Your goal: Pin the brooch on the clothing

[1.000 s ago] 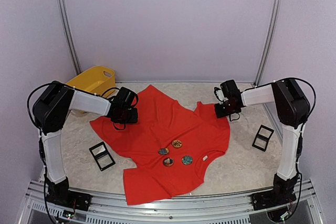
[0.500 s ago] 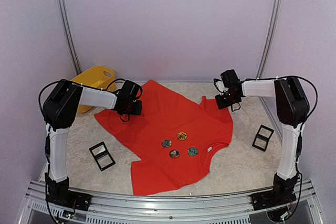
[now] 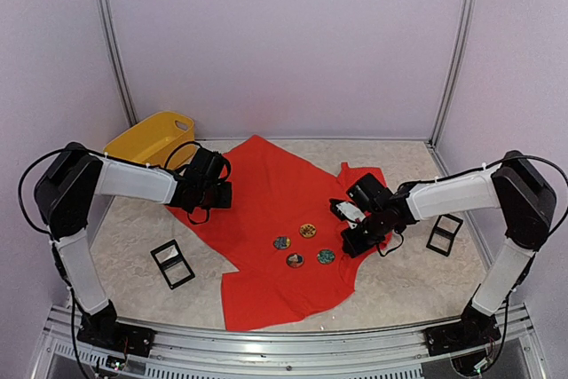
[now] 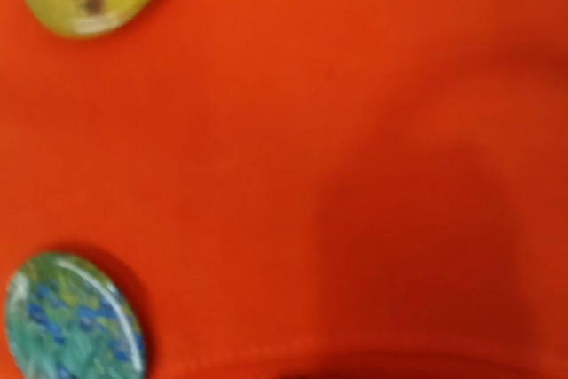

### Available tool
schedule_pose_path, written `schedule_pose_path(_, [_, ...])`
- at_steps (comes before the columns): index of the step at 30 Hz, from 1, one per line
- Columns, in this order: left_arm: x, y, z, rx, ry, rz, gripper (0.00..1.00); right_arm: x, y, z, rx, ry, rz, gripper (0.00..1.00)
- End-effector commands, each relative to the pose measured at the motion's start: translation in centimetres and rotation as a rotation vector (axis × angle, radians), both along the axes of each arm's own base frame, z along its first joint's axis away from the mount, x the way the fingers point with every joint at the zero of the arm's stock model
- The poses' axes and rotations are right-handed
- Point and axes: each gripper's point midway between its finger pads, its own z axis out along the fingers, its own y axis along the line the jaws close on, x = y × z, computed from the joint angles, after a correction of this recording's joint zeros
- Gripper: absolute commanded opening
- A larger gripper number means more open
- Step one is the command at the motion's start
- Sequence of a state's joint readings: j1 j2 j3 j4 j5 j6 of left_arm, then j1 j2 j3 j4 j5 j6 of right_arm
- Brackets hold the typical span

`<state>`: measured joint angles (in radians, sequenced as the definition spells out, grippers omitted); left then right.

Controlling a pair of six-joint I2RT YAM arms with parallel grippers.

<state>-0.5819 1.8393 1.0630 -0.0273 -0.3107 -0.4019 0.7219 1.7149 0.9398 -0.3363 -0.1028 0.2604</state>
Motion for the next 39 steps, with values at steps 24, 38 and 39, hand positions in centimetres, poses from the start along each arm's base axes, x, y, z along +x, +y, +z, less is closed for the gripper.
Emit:
schedule_pose_path(24, [-3.4, 15.1, 13.0, 0.029, -0.435, 0.352, 0.63, 12.6, -23.6, 21.1, 0.042, -0.979, -0.637, 0.69])
schedule_pose_path(38, [-11.5, 25.4, 12.4, 0.075, -0.634, 0.756, 0.96, 9.2, -27.9, 17.6, 0.117, -1.026, -0.967, 0.77])
schedule_pose_path(39, [-11.5, 25.4, 12.2, 0.077, -0.629, 0.758, 0.96, 9.1, -27.9, 17.6, 0.122, -1.03, -0.961, 0.77])
